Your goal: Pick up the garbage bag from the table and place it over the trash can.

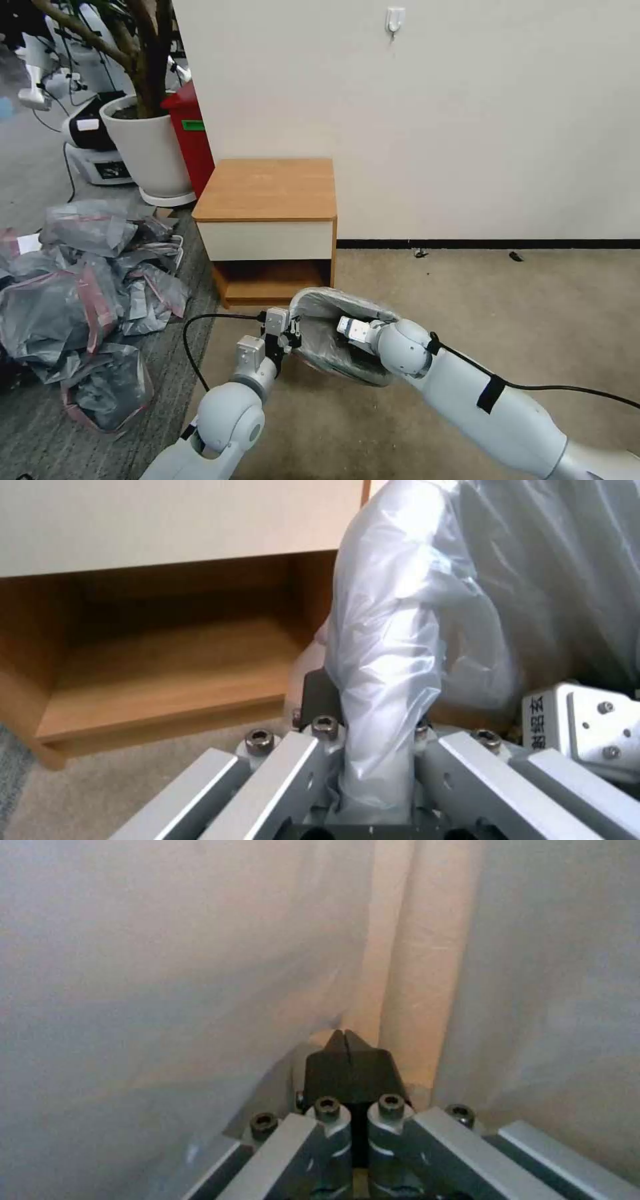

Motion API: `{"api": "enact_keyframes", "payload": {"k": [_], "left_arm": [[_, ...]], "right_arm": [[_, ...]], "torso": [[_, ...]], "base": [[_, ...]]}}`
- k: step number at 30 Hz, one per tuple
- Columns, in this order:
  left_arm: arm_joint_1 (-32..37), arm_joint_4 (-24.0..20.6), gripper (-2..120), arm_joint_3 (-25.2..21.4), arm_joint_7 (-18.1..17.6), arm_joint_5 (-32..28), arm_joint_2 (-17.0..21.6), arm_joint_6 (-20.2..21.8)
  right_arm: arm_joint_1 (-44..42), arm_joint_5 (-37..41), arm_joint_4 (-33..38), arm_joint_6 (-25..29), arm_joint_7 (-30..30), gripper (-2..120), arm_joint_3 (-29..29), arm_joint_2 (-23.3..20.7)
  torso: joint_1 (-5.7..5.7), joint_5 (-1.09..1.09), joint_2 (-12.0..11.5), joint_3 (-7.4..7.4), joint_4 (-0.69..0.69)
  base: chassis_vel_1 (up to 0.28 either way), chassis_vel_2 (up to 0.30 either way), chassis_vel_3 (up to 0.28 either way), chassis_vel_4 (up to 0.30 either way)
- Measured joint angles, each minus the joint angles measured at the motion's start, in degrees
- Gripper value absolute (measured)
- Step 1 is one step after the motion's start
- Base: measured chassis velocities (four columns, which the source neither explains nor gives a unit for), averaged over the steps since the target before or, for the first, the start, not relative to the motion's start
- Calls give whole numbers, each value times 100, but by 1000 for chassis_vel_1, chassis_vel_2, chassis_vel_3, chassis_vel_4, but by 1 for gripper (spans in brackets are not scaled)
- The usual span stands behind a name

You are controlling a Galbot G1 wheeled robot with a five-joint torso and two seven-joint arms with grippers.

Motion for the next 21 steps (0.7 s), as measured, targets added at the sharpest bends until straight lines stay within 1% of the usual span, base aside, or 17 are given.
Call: {"api": "enact_keyframes", "payload": {"k": [21], "left_arm": [[29, 19, 2, 10, -11, -1, -60, 0]], "right_arm": [[-72, -57, -104, 3, 5, 0, 52, 80]], "torso": [[0, 0, 0, 0, 0]], "base": [[0, 0, 0, 0]]}}
